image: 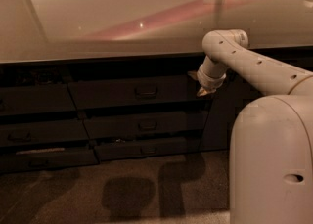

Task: Open top drawer

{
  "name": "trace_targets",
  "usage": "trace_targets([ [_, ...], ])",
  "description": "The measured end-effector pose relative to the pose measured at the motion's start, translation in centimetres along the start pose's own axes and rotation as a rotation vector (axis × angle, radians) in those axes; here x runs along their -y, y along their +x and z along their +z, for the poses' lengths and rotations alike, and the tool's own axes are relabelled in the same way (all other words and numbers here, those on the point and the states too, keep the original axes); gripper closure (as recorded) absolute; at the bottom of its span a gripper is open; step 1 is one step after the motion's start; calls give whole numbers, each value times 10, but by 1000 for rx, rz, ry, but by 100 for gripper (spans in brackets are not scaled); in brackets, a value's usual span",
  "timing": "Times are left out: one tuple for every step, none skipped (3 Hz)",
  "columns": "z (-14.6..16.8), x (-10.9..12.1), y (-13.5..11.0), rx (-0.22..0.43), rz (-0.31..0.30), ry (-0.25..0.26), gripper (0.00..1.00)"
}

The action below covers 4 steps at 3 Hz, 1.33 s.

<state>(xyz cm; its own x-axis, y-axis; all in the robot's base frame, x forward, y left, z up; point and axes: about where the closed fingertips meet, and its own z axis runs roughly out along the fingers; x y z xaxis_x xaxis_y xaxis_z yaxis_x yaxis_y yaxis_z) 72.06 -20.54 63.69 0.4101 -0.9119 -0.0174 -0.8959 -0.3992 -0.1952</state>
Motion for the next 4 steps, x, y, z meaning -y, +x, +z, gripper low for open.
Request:
trace_targets([
  [0,-1,-1,-1,-2,-4,100],
  [-5,-1,3,-10,7,10,100],
  [-21,-7,11,-35,28,53,100],
  [-28,-6,11,-35,28,53,100],
])
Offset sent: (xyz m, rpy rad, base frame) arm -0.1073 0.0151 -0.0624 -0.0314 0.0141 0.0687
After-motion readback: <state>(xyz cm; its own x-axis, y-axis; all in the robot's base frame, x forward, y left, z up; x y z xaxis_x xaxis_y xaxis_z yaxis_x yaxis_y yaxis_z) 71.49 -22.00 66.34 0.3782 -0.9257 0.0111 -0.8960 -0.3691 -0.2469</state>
